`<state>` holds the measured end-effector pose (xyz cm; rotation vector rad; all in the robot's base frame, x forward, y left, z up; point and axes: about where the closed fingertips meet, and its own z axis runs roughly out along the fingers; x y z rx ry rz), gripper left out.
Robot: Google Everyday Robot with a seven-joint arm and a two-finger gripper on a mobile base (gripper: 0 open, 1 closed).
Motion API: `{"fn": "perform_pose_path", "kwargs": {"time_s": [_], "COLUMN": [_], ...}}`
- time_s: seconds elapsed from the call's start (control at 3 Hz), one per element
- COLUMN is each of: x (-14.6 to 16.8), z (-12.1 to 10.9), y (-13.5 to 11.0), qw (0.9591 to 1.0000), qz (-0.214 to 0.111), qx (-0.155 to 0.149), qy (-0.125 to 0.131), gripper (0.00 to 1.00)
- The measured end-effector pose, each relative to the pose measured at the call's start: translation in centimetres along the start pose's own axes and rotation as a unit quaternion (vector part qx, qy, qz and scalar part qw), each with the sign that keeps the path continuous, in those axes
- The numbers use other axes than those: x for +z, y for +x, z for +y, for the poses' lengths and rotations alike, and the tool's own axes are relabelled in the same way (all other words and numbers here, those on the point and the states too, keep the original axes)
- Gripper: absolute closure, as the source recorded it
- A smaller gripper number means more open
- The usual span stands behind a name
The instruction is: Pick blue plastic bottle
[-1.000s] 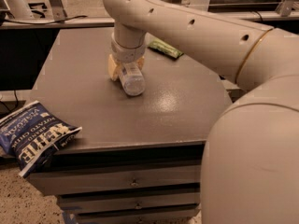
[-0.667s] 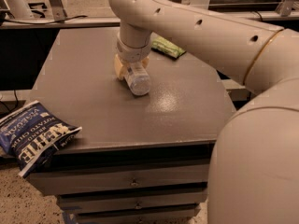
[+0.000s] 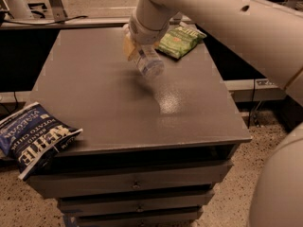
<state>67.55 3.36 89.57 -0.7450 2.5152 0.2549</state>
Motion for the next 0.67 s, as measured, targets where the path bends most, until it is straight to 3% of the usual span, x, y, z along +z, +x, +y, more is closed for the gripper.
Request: {"fn": "perform_pose_path", "kwargs": {"time_s": [0.33, 0.67], "x": [-4.71, -4.65], "z": [-0.11, -0.06], "y": [-1.70, -1.72], "qw": [0.9959, 0.9960], "qz": [-0.078, -0.077], "qx": [-0.021, -0.021], "qy": [-0.041, -0.041], "gripper": [1.00, 1.00]}}
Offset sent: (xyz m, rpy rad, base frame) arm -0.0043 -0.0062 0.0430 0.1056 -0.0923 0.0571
